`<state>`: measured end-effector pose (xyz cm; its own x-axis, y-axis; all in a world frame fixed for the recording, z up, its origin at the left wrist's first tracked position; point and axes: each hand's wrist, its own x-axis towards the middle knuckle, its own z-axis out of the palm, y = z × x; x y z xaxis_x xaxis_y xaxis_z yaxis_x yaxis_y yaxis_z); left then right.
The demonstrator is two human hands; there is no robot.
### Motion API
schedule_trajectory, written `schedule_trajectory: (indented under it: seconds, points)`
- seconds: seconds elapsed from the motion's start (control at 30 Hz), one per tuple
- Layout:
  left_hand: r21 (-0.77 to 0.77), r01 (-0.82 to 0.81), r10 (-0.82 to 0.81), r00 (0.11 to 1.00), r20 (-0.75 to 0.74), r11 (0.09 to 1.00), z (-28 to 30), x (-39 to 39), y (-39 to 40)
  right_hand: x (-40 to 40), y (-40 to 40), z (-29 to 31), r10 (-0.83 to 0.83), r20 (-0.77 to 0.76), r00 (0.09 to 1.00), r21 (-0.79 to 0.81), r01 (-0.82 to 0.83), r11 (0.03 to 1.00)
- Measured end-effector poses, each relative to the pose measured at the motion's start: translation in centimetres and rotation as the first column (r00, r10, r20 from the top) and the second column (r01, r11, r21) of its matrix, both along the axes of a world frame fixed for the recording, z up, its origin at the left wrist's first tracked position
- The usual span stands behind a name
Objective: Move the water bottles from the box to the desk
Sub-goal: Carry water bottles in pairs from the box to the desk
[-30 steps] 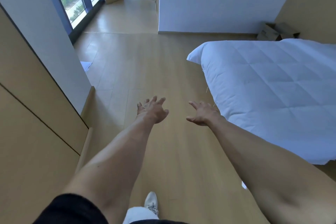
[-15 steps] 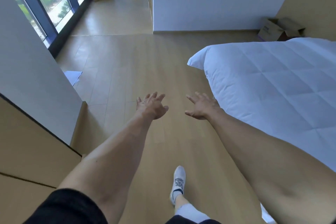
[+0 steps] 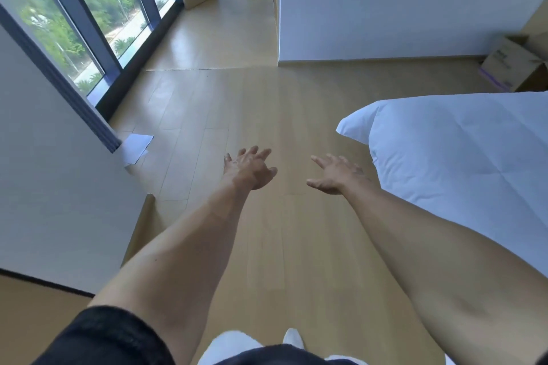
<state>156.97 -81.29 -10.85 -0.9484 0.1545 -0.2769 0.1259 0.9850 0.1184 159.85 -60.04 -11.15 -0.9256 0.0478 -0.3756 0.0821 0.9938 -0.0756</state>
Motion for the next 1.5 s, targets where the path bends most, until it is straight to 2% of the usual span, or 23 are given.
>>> schedule_trajectory:
  seconds: [0.27,0.7,1.07,1.5]
  points:
    - [-0.004,-0.027,0.027,0.999,0.02,1.0,-0.5,-13.5,1.7,-12.9,2.4,0.1,-0.019,0.012,1.0,-0.021,0.019,1.0]
    - [0.072,0.16,-0.165,0.984,0.073,0.985,-3.1,-43.6,7.3,-38.2,6.0,0.2,-0.202,0.061,0.977,0.022,0.201,0.979]
    - [0.048,0.298,-0.301,0.951,0.072,0.953,-2.6,-62.7,11.6,-55.6,9.4,0.0,-0.309,0.068,0.949,-0.003,0.31,0.951]
    - [-0.067,0.326,-0.324,0.945,0.047,0.943,-1.4,-88.0,20.9,-80.5,18.0,-1.6,-0.304,0.059,0.951,-0.061,0.307,0.95]
